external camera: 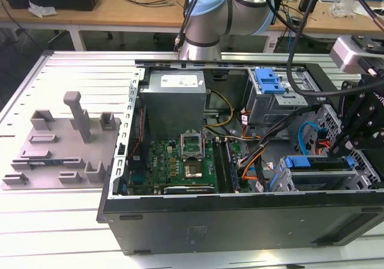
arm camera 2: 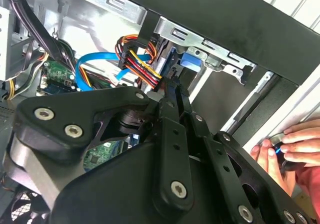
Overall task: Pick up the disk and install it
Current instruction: 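Insert the first disk wire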
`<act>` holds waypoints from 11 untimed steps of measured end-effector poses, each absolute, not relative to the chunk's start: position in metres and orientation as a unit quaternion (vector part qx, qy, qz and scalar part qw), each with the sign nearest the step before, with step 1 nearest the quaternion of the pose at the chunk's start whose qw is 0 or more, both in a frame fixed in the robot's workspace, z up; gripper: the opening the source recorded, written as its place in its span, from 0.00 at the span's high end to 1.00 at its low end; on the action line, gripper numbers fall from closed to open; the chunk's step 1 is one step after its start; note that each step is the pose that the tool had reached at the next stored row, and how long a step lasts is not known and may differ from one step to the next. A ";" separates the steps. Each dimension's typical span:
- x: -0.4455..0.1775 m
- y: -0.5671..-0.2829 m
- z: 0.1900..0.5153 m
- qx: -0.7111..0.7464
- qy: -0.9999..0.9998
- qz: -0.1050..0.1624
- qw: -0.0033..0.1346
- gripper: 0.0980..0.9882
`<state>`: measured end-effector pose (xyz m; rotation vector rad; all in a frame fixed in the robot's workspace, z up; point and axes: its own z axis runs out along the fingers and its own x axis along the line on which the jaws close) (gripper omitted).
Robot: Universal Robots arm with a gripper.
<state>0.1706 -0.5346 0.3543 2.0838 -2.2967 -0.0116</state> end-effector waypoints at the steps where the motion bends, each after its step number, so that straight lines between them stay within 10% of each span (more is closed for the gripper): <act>1: 0.171 -0.535 0.354 0.672 -0.740 -0.004 0.020 0.93; 11: 0.170 -0.535 0.353 0.672 -0.740 -0.004 0.020 0.93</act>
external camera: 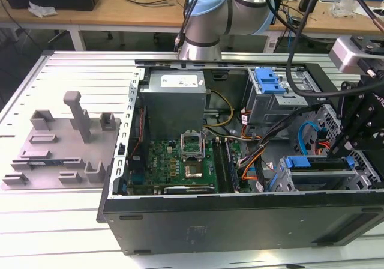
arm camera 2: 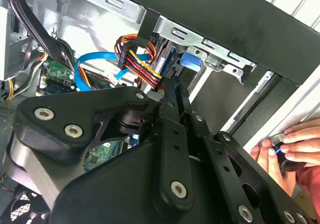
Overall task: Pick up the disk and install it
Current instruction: 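Insert the first disk wire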
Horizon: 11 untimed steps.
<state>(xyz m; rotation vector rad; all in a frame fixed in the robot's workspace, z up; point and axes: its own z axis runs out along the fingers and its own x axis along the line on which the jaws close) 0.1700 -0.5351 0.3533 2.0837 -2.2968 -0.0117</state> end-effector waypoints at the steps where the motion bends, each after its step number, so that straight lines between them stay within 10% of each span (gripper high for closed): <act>1: 0.170 -0.535 0.353 0.672 -0.740 -0.004 0.020 0.93; 11: 0.171 -0.535 0.352 0.673 -0.739 -0.004 0.020 0.93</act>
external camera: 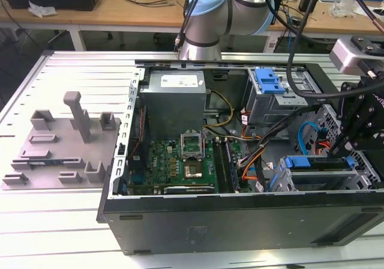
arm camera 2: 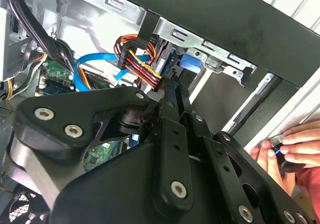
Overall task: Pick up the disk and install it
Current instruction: 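Insert the first disk wire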
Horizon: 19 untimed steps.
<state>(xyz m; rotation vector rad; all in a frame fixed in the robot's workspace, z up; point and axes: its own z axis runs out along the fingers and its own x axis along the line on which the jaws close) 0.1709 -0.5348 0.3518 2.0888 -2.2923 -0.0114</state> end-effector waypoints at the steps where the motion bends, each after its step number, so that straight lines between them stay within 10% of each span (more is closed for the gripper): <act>1: 0.171 -0.535 0.352 0.673 -0.739 -0.004 0.020 0.93; 19: 0.171 -0.535 0.348 0.673 -0.739 -0.004 0.020 0.93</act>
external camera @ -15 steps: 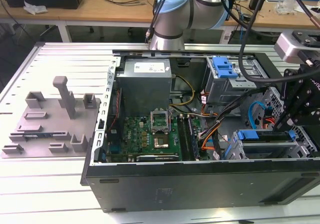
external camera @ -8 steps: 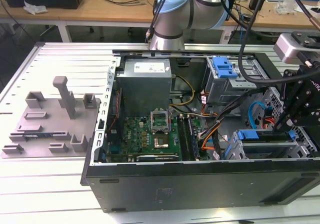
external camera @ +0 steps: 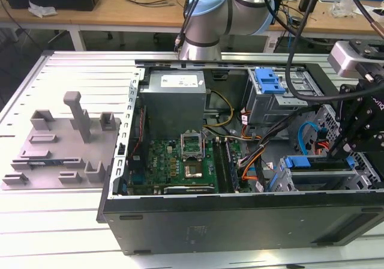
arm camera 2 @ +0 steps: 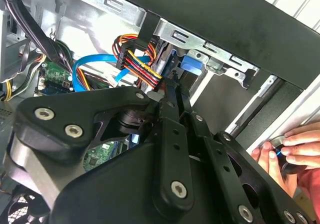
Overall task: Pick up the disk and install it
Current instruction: 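Insert the first disk wire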
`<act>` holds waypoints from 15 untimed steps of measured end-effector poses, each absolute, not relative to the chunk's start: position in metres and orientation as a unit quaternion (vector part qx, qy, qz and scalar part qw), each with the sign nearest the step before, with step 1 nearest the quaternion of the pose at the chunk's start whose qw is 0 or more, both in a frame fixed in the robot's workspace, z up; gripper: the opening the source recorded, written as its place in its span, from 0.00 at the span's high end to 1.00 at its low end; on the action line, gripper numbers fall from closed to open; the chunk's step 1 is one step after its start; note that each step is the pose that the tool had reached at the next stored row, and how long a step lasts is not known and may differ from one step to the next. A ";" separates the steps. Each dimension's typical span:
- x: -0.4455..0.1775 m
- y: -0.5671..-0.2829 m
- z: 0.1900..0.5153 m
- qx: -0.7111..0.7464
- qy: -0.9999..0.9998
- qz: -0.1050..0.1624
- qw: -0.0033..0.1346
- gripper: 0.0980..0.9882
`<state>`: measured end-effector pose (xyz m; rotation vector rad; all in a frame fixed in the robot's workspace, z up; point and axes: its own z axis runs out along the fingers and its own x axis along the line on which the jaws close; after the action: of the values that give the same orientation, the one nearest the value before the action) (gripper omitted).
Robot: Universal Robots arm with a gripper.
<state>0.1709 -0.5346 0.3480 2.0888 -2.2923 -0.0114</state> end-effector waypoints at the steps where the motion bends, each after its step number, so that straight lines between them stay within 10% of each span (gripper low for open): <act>1: 0.171 -0.534 0.348 0.673 -0.739 -0.004 0.020 0.93; 15: 0.171 -0.533 0.345 0.673 -0.739 -0.004 0.020 0.93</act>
<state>0.1709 -0.5331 0.3454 2.0886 -2.2923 -0.0113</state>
